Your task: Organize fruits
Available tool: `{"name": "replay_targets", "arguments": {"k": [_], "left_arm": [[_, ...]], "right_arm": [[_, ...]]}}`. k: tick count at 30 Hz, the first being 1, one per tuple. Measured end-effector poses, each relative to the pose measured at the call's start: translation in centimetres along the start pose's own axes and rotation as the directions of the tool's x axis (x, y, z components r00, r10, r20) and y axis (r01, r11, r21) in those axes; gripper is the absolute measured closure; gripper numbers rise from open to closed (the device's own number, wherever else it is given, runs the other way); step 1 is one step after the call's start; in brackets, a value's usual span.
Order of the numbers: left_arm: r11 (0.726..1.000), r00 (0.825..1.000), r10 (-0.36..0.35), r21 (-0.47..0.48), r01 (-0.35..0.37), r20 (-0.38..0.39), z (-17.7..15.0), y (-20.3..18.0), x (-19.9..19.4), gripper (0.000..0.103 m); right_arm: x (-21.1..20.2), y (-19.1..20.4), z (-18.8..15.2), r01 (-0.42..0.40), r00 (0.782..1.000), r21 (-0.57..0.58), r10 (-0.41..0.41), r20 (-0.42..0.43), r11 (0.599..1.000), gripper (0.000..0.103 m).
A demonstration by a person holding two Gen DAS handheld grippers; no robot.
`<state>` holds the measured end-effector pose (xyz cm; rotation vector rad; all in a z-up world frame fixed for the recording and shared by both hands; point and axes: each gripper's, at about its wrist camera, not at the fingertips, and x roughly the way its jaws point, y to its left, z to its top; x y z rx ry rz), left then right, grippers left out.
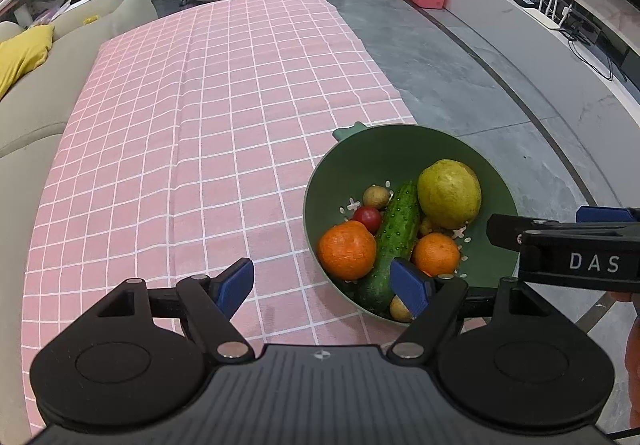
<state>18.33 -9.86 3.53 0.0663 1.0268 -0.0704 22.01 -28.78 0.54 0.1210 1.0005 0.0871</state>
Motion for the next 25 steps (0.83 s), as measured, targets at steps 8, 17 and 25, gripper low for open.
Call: {"name": "replay_targets", "arguments": {"k": [8, 17, 25], "left_arm": [[1.000, 1.000, -0.007, 0.009, 0.007, 0.007, -0.02, -0.13, 0.13, 0.012], [1.000, 1.000, -0.011, 0.014, 0.011, 0.010, -0.07, -0.29, 0.12, 0.012], [1.000, 1.000, -0.011, 0.016, 0.011, 0.012, -0.01, -0.42, -0.11, 0.012]], "right_arm": [[0.02, 0.05, -0.07, -0.002, 1.000, -0.001, 0.002, -0.006, 1.000, 0.005], [-0.01, 0.06, -0.04, 0.000, 1.000, 0.000, 0.000, -0.006, 1.000, 0.005], [-0.08, -0.05, -0.03, -0.004, 1.000, 0.000, 0.004, -0.006, 1.000, 0.005]]}}
